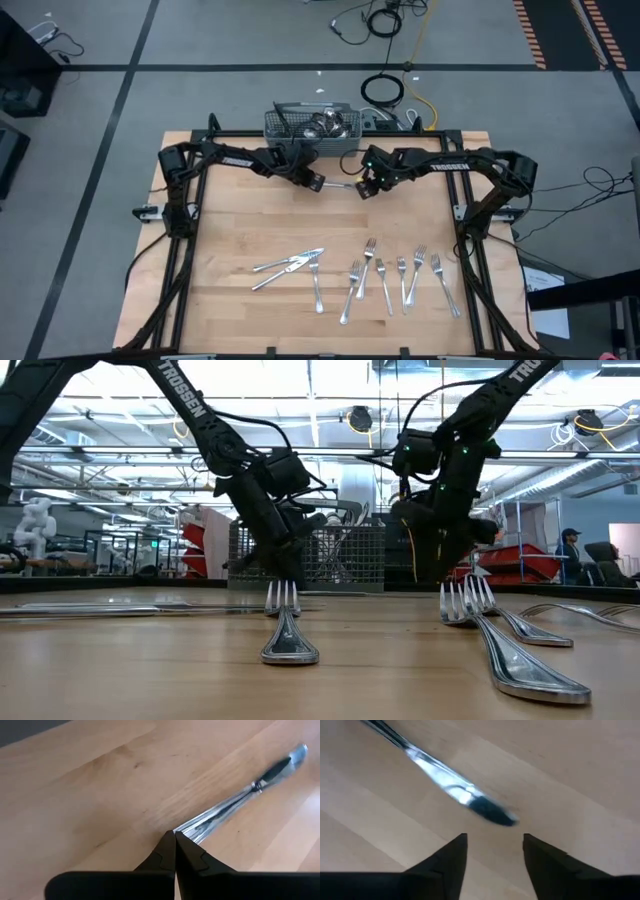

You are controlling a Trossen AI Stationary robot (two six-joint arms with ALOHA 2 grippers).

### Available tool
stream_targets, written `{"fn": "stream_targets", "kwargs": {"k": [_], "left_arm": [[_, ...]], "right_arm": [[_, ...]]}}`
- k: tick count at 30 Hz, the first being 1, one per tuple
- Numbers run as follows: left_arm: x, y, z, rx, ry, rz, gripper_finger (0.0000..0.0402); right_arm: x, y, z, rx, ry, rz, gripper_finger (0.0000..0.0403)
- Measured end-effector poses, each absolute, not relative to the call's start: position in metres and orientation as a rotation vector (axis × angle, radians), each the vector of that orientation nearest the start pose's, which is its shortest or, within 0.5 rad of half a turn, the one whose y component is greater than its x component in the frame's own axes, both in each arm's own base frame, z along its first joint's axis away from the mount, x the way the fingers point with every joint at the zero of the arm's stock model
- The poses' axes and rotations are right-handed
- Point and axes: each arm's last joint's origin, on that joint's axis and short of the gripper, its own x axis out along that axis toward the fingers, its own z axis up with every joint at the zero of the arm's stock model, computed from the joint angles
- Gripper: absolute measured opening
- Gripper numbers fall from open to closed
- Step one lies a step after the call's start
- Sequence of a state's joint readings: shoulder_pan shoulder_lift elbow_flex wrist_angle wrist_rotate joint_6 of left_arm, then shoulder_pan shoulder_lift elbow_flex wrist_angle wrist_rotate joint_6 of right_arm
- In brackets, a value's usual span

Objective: Sort silverware
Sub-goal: Put the silver knife into the gray utensil holder

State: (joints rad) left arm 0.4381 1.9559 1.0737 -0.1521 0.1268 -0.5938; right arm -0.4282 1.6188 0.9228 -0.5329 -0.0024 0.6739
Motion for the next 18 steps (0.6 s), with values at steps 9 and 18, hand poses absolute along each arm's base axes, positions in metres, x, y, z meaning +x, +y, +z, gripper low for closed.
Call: {"fn": "stream_targets", "kwargs": {"k": [9,18], "left_arm": [[0.338,0.150,0.113,-0.819,0.902,0.575,0.0000],[0.339,0.150,0.113,-0.815,0.900,0.573,0.0000]], "right_arm": [[0.249,-0.114,0.136,0.968,0.984,-0.901,0.0205],[0.250,-0.124,0.133,1.026,0.841,-0.889,0.0205]]}}
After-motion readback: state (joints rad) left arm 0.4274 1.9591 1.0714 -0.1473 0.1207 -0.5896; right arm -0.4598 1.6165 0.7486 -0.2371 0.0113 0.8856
